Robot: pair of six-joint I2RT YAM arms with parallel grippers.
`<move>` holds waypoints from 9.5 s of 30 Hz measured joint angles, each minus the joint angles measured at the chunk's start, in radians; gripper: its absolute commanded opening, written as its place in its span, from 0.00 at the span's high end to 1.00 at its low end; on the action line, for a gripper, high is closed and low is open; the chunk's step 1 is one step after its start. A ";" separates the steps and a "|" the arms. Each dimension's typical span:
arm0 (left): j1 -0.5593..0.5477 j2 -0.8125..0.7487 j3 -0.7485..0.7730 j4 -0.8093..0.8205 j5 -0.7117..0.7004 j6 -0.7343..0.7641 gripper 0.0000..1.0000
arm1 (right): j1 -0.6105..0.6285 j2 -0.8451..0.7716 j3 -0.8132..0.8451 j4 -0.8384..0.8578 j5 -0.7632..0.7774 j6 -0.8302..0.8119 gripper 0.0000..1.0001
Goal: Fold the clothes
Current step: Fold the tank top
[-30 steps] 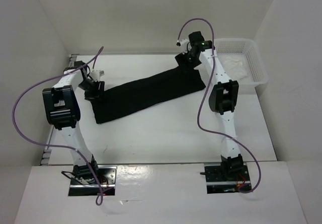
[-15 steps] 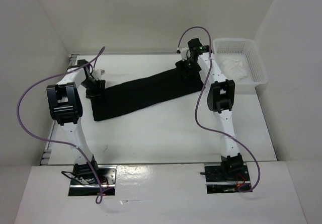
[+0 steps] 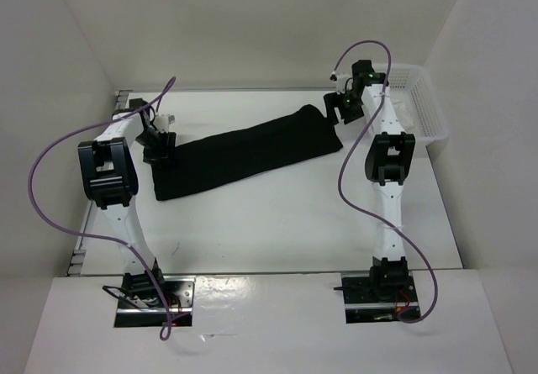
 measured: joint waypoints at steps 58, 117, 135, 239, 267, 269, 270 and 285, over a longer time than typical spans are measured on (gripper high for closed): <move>-0.006 -0.103 -0.158 0.030 -0.037 0.059 0.40 | 0.058 0.162 0.161 -0.067 -0.052 -0.010 1.00; -0.053 0.098 -0.010 -0.085 0.587 0.066 0.41 | 0.578 -0.446 -0.233 0.055 0.505 0.005 1.00; 0.015 0.072 0.135 -0.174 0.581 0.169 0.81 | 0.574 -0.446 -0.224 0.054 0.494 0.008 1.00; -0.138 0.294 0.193 -0.066 0.713 -0.024 1.00 | 0.573 -0.349 -0.140 0.113 0.540 -0.004 1.00; -0.138 0.291 0.185 -0.057 0.715 -0.024 1.00 | 0.691 -0.349 -0.167 0.103 0.605 0.019 1.00; -0.138 0.291 0.185 -0.057 0.715 -0.024 1.00 | 0.694 -0.350 -0.167 0.103 0.606 0.018 1.00; -0.138 0.291 0.185 -0.057 0.715 -0.023 1.00 | 0.695 -0.351 -0.167 0.103 0.608 0.016 1.00; -0.138 0.291 0.185 -0.056 0.716 -0.023 0.99 | 0.747 -0.352 -0.167 0.103 0.636 0.011 1.00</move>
